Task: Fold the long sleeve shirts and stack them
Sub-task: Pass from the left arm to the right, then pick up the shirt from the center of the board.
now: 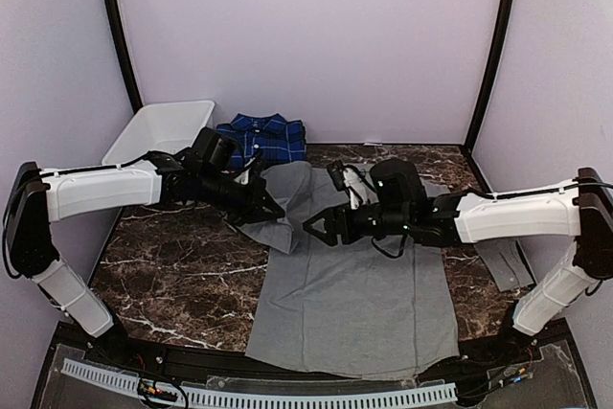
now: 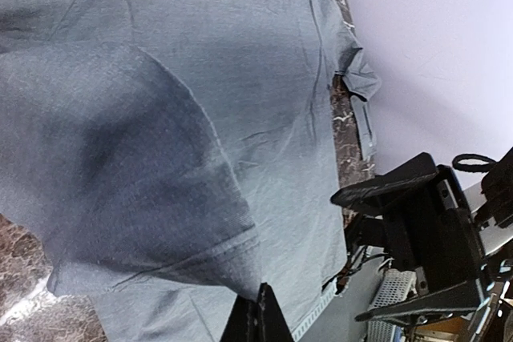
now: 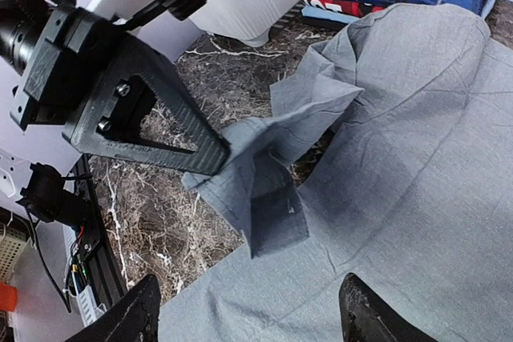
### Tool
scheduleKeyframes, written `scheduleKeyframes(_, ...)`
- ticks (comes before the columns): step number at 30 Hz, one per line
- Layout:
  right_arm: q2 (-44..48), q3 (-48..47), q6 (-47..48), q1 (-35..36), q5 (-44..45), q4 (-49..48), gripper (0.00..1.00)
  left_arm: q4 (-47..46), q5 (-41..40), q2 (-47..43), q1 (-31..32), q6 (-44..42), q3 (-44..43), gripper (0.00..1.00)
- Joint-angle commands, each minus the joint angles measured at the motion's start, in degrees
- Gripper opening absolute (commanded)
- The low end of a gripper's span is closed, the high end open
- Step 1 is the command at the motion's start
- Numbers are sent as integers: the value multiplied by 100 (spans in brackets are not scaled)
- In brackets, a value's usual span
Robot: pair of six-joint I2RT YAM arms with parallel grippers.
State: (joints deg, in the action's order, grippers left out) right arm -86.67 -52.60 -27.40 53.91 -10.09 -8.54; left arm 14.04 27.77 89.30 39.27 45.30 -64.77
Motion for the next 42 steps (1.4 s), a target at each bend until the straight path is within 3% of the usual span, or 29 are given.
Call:
scheduleKeyframes(1, -174, -82, 497, 232, 93, -540, 74, -748, 861, 92, -117, 381, 58, 0)
scheduleKeyframes(10, -918, -774, 948, 332, 748, -441, 73, -964, 1174, 193, -199, 467, -24, 0)
scheduleKeyframes(15, -1093, -960, 1006, 331, 767, -516, 65, -948, 1246, 248, -209, 441, -87, 0)
scheduleKeyframes(19, -1209, -1057, 1008, 337, 694, -528, 48, -961, 1275, 271, -217, 445, -120, 0)
scheduleKeyframes(26, -1239, -1176, 994, 321, 853, -288, 0, -965, 1175, 155, -239, 433, -114, 0)
scheduleKeyframes(28, -1211, -1220, 995, 307, 948, -174, 0, -917, 1120, 111, -248, 392, -111, 6)
scheduleKeyframes(33, -1243, -1412, 804, 117, 1061, 260, 0, -577, 803, -169, -253, 149, -36, 41)
scheduleKeyframes(35, -1244, -1448, 734, -6, 1154, 410, 0, -419, 648, -341, -253, 58, 59, 47)
scheduleKeyframes(42, -1163, -1763, 757, -524, 922, 827, 0, 107, 263, -1084, -201, -63, 996, 50)
